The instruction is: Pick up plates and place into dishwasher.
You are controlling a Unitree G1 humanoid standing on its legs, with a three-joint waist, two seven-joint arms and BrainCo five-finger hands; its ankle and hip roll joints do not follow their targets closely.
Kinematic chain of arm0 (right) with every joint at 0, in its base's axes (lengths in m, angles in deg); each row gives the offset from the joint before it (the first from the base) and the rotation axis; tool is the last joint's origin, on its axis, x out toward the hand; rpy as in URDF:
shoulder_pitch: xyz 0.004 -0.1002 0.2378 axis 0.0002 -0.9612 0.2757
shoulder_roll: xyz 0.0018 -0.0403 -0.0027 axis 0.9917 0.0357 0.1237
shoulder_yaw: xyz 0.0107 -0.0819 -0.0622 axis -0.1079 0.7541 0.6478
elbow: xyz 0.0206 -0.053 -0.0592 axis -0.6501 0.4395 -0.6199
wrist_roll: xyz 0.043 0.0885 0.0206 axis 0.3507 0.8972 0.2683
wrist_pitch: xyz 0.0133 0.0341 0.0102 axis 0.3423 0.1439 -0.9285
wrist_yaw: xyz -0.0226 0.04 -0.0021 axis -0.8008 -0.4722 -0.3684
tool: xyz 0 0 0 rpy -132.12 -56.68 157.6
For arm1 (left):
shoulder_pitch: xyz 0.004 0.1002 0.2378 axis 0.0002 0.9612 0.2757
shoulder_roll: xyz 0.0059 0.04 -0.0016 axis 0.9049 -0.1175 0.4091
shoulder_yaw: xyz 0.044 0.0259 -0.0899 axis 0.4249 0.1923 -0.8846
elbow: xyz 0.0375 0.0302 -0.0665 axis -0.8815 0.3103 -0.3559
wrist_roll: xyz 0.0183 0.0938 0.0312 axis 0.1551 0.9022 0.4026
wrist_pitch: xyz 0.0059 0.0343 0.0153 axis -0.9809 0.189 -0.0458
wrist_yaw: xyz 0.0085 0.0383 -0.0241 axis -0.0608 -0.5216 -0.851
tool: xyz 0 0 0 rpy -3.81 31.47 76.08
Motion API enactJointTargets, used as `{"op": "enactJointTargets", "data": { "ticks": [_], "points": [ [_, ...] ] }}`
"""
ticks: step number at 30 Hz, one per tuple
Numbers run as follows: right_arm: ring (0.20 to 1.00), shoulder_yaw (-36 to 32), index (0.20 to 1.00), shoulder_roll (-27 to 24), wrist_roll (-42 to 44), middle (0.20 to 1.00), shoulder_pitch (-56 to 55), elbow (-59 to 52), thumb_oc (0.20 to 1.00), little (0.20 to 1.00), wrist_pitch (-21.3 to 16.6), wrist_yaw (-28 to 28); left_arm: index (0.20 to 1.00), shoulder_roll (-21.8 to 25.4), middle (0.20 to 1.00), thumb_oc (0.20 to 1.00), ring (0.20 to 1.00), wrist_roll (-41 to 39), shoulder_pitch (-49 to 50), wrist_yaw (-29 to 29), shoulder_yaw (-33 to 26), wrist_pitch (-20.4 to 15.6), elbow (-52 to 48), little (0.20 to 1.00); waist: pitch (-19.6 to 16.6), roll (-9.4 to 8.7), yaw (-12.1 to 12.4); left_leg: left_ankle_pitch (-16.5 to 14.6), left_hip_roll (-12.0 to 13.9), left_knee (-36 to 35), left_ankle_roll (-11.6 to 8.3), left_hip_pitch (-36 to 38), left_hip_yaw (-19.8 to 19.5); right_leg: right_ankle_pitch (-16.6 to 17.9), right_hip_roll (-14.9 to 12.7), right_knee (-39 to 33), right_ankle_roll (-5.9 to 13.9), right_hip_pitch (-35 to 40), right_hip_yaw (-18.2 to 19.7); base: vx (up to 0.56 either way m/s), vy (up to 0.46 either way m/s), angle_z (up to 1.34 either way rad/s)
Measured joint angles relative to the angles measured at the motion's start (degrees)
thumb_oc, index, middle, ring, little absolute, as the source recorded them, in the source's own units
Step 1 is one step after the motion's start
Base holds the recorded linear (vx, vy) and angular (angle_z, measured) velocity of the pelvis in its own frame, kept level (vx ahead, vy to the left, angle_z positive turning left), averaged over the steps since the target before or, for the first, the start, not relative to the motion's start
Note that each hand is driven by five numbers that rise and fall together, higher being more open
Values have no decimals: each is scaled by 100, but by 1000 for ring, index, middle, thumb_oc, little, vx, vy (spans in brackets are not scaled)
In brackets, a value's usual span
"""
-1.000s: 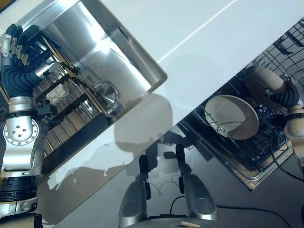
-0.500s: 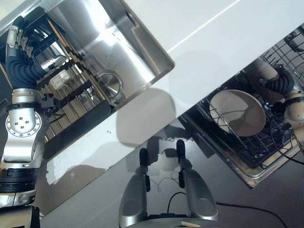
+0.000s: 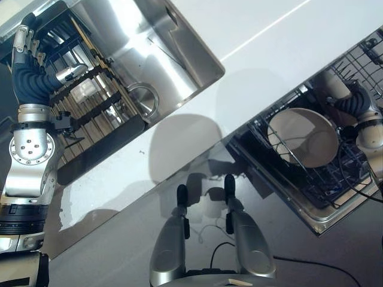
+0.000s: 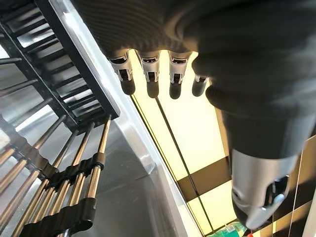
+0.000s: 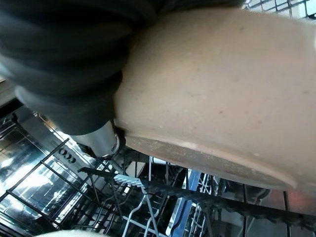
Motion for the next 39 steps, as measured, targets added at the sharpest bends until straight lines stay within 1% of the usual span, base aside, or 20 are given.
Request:
{"op": "enactJointTargets", "data": {
  "ticks": [5, 7, 10, 13, 16, 20, 22, 29, 32, 35, 36, 39],
  "points": [
    [200, -384, 200, 136, -59, 200, -346, -540, 200, 200, 281, -225, 1000, -4, 1000, 1000, 1000, 2, 47, -17, -2, -2, 10, 1000, 1, 0, -2, -3, -6, 6, -4, -7, 3, 8, 8, 0, -7, -4, 3, 3, 7, 0],
    [200, -501, 200, 166, -81, 200, -416, -694, 200, 200, 381, -191, 1000, -5, 1000, 1000, 1000, 3, 109, -17, -4, -3, 11, 1000, 2, 1, 0, -6, -6, -1, 0, -7, 12, 10, 9, 0, -9, -12, 15, 14, 38, -2],
    [200, -582, 200, 167, -49, 200, -436, -775, 200, 200, 428, -71, 1000, -8, 1000, 1000, 1000, 3, 130, -9, -23, -3, 11, 1000, 2, 3, 0, -6, -3, -10, 0, -5, 20, 14, 13, 0, -14, -18, 19, 23, 40, -2],
    [200, -801, 200, 187, 255, 200, -454, -903, 200, 200, 424, 62, 1000, -8, 1000, 1000, 1000, 3, 185, 18, -76, -3, 18, 1000, 3, 4, -1, -3, 5, -10, -5, 2, 35, 37, 22, 0, -43, -19, 29, 27, 38, -3],
    [200, -990, 200, 249, 526, 200, -457, -932, 200, 200, 339, 163, 1000, -8, 1000, 1000, 1000, 0, 267, 61, -78, -3, 52, 1000, 3, 5, 2, -2, 22, -17, -7, 36, 90, 47, 40, 0, -56, -6, 57, 24, 38, -6],
    [200, -1033, 200, 276, 756, 200, -447, -953, 200, 200, 209, 376, 1000, -44, 1000, 1000, 1000, 0, 303, 71, -78, -3, 58, 1000, 5, 8, 2, -2, 34, -81, -7, 187, 150, 42, 52, 0, -57, 88, 106, 20, 33, -7],
    [200, -1099, 200, 281, 807, 200, -441, -960, 200, 200, 208, 519, 1000, -46, 1000, 1000, 1000, -2, 303, 117, -81, -3, 79, 1000, 4, 8, 1, -2, 34, -85, -7, 203, 154, 43, 52, 0, -57, 94, 117, 8, 14, -3],
    [200, -1132, 200, 283, 874, 200, -435, -848, 200, 200, 271, 1009, 1000, -54, 1000, 1000, 1000, -3, 300, 168, -79, -3, 168, 1000, 15, 29, -7, -1, 49, -87, -8, 203, 157, 43, 64, 0, -58, 86, 125, 0, 0, 0],
    [200, -1117, 200, 253, 889, 200, -407, -551, 200, 200, 298, 1128, 1000, -55, 1000, 1000, 1000, -22, 296, 167, -79, -2, 257, 1000, 38, 75, 2, 0, 49, -93, -9, 203, 157, 43, 65, 0, -59, 83, 124, 0, 0, 0],
    [200, -1113, 200, 176, 1121, 200, -300, -276, 200, 200, 302, 1174, 1000, -54, 1000, 1000, 1000, -141, 282, 166, -76, -2, 277, 1000, 45, 91, -4, 0, 49, -96, -9, 203, 157, 44, 66, 0, -60, 82, 123, 0, 0, 0],
    [200, -1113, 200, 141, 1166, 200, -273, -224, 200, 200, 351, 1270, 1000, -54, 1000, 1000, 1000, -179, 263, 166, -74, -2, 289, 1000, 46, 91, -7, 0, 50, -93, -10, 203, 157, 45, 68, 0, -61, 82, 123, -4, -36, 0],
    [200, -1013, 200, 46, 1049, 200, -194, 0, 200, 200, 413, 1393, 1000, -54, 1000, 1000, 1000, -179, 226, 166, -72, -2, 302, 1000, 46, 91, 0, 0, 52, -70, -11, 203, 157, 44, 70, 16, -65, 85, 122, 1, -46, 0]
  ]
}}
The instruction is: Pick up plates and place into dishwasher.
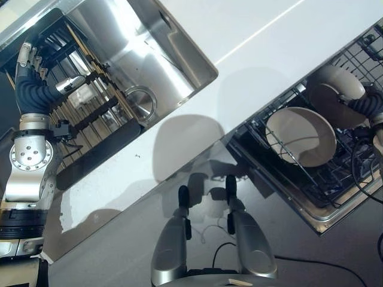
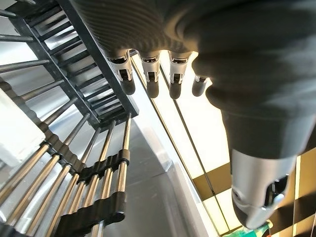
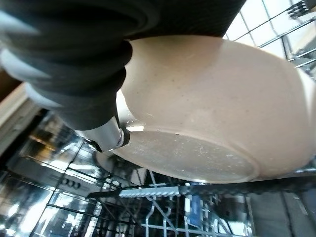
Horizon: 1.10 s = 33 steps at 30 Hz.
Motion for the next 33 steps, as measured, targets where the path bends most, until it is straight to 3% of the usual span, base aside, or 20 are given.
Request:
{"op": "enactJointTargets", "data": {
  "ticks": [10, 15, 16, 17, 21, 24, 26, 33],
  "points": [
    [200, 971, 200, -244, -597, 200, 868, 771, 200, 200, 331, -18, 1000, 7, 1000, 1000, 1000, 2, -294, -30, 290, 103, 1, 1000, 1, -2, 20, -25, -8, 141, 5, -148, -28, -51, -41, 135, 21, -130, -33, -35, -41, 2],
    [200, 1033, 200, -293, -597, 200, 1066, 899, 200, 200, 367, -141, 1000, 17, 1000, 1000, 1000, -5, -311, -66, 417, 125, 89, 1000, 2, -3, 4, 4, -45, 183, 25, -312, -50, -32, -80, 174, 38, -289, -53, -42, -2, 1],
    [533, 1033, 533, -296, -597, 533, 1069, 899, 533, 533, 391, -173, 1000, 18, 1000, 1000, 1000, -5, -312, -71, 417, 128, 90, 1000, 2, -3, 4, 4, -49, 182, 26, -319, -47, -33, -85, 178, 38, -298, -51, -34, 7, -1],
    [1000, 1033, 1000, -305, -597, 1000, 1087, 902, 1000, 1000, 428, -250, 1000, 36, 1000, 1000, 1000, -14, -320, -86, 418, 128, 88, 1000, 2, -3, 5, 8, -55, 182, 31, -346, -46, -34, -90, 191, 37, -330, -50, -34, 12, 0],
    [1000, 1164, 1000, -309, -925, 1000, 1289, 1420, 1000, 1000, 898, -765, 1000, 178, 1000, 1000, 1000, -43, -387, -154, 425, 149, 74, 1000, 8, 8, 45, 58, -74, 164, 37, -528, -50, -19, -104, 232, 42, -535, -47, -25, 20, 1],
    [1000, 1469, 1000, -299, -1039, 1000, 1066, 1883, 1000, 1000, 1243, -784, 1000, 178, 1000, 1000, 1000, -43, -388, -176, 445, 151, 76, 1000, 61, 71, 101, 74, -69, 114, 10, -526, -50, -22, -93, 228, 37, -555, -50, 0, 0, 0],
    [1000, 1445, 1000, -350, -1259, 1000, 1073, 1819, 1000, 1000, 1225, -981, 1000, 177, 1000, 1000, 1000, -45, -390, -189, 449, 152, 82, 1000, 157, 158, 87, 76, -81, 97, 11, -517, -41, 1, -92, 229, 11, -553, -50, 0, 0, 0],
    [1000, 1445, 1000, -373, -1276, 1000, 1061, 1906, 1000, 1000, 1221, -976, 1000, 182, 1000, 1000, 1000, -62, -454, -185, 448, 153, 82, 1000, 166, 171, 116, 76, -60, 124, 7, -475, -52, -6, -92, 230, -3, -484, -111, -2, -2, 1]
  ]
}}
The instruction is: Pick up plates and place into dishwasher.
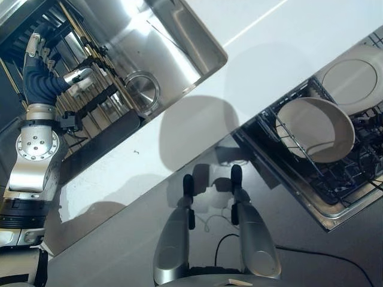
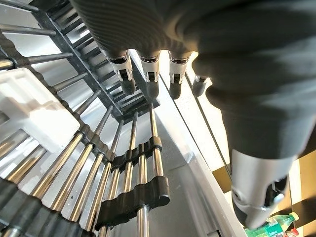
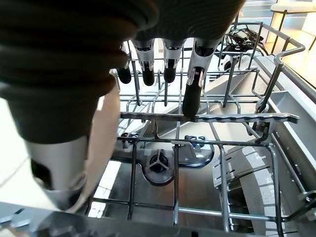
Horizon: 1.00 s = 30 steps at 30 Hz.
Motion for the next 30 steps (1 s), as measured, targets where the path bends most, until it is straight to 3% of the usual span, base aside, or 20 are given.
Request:
{"op": "enactJointTargets", "data": {
  "ticks": [5, 9, 15, 18, 30],
  "points": [
    [1000, -10, 1000, 16, 69, 1000, -132, -60, 1000, 1000, -5, -18, 1000, 20, 1000, 1000, 1000, -57, 3, 17, -4, -1, -2, 1000, 2, -3, 19, 11, 7, -35, -6, 124, -8, -26, -6, -1, 27, 124, -30, -2, 0, 2],
    [1000, -331, 1000, 59, 279, 1000, -441, -615, 1000, 1000, -2, -357, 1000, 20, 1000, 1000, 1000, -57, 33, 20, -11, -1, -3, 1000, 2, -3, -6, 33, 11, -44, -4, 130, -14, -33, -9, -3, 24, 125, -29, 4, 43, 0],
    [1000, -1768, 1000, 992, 276, 1000, -1385, -2793, 1000, 1000, -31, -1632, 1000, -249, 1000, 1000, 1000, -36, 513, 23, -360, -87, -136, 1000, 2, -1, -198, 35, 16, -148, -6, 247, 56, -35, 6, -5, 21, 154, 49, 26, 109, -6],
    [1000, -1982, 1000, 1391, 275, 1000, -1646, -3115, 1000, 1000, -101, -2083, 1000, -445, 1000, 1000, 1000, -29, 623, 20, -453, -104, -157, 1000, 3, 1, -278, 36, 4, -235, 1, 428, 68, -64, 0, -8, 35, 296, 57, 31, 100, -1],
    [1000, -2655, 1000, 1900, 280, 1000, -2257, -3615, 1000, 1000, -318, -2668, 1000, -1106, 1000, 1000, 1000, 20, 1024, 155, -552, -104, -200, 1000, -68, 111, -468, -27, -2, -322, 69, 883, 272, -173, 1, 29, 75, 586, 250, 5, 103, -8]
  ]
}}
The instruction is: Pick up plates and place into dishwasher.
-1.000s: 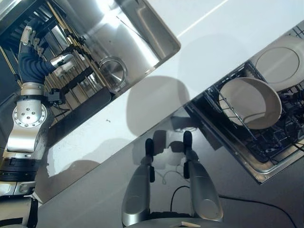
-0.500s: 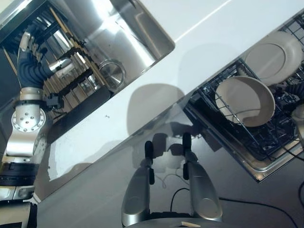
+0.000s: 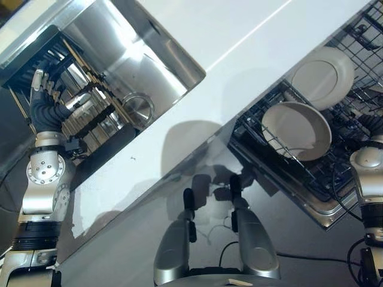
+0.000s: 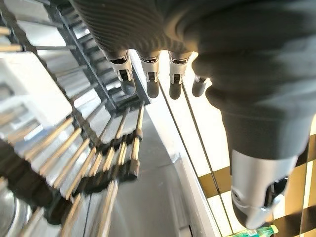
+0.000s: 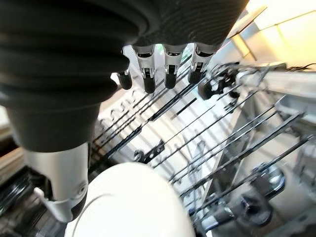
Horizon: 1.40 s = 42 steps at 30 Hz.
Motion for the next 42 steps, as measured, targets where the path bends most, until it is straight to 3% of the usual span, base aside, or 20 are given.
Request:
{"op": "enactJointTargets", "data": {
  "ticks": [5, 10, 17, 27, 32, 39, 42],
  "points": [
    [1000, -191, 1000, 292, 49, 1000, -365, -157, 1000, 1000, -233, -456, 1000, -459, 1000, 1000, 1000, 5, 256, 26, -6, -54, -15, 1000, -145, 227, -157, -140, -49, 223, 12, 133, 83, -349, -29, 538, -6, -71, 145, 44, 170, -9],
    [1000, -276, 1000, 431, 193, 1000, -560, -144, 1000, 1000, -370, -653, 1000, -813, 1000, 1000, 1000, 51, 653, 38, -4, -130, -35, 1000, -271, 410, -170, -702, -229, 897, 225, 225, -94, -678, -22, 1201, 97, -176, 589, 63, 219, -42],
    [1000, -249, 1000, 685, 1006, 1000, -777, -107, 1000, 1000, -697, -1076, 1000, -944, 1000, 1000, 1000, 49, 524, -41, 391, -119, -72, 1000, -375, 564, -345, -645, -563, 944, 323, -60, 97, -637, -374, 1431, 311, -641, 759, -135, 248, -13],
    [1000, -47, 1000, 661, 2055, 1000, -548, 463, 1000, 1000, -1029, -167, 1000, -1131, 1000, 1000, 1000, 38, 406, -147, 575, -137, 42, 1000, -278, 746, -436, -677, -858, 1182, 515, -327, 257, -567, -633, 1580, 497, -944, 933, -34, 158, -5],
    [1000, 93, 1000, 627, 2600, 1000, -239, 720, 1000, 1000, -1500, -54, 1000, -1127, 1000, 1000, 1000, -11, 212, -281, 549, -241, -77, 1000, -261, 750, -369, -742, -893, 1545, 505, -836, 229, -588, -662, 1830, 525, -1360, 938, -78, 44, 7],
    [1000, 155, 1000, 526, 2707, 1000, 25, 780, 1000, 1000, -1736, 726, 1000, -993, 1000, 1000, 1000, -3, -53, -360, 490, -304, -128, 1000, -251, 737, -295, -759, -955, 1833, 516, -1329, 49, -570, -687, 1885, 556, -1724, 904, 0, 91, -4],
    [1000, 178, 1000, 628, 2708, 1000, 154, 791, 1000, 1000, -1769, 793, 1000, -881, 1000, 1000, 1000, -3, -102, -368, 486, -295, -172, 1000, -251, 737, -276, -760, -936, 1920, 505, -1509, -78, -582, -658, 1966, 536, -1818, 834, 38, 66, 6]
  ]
}}
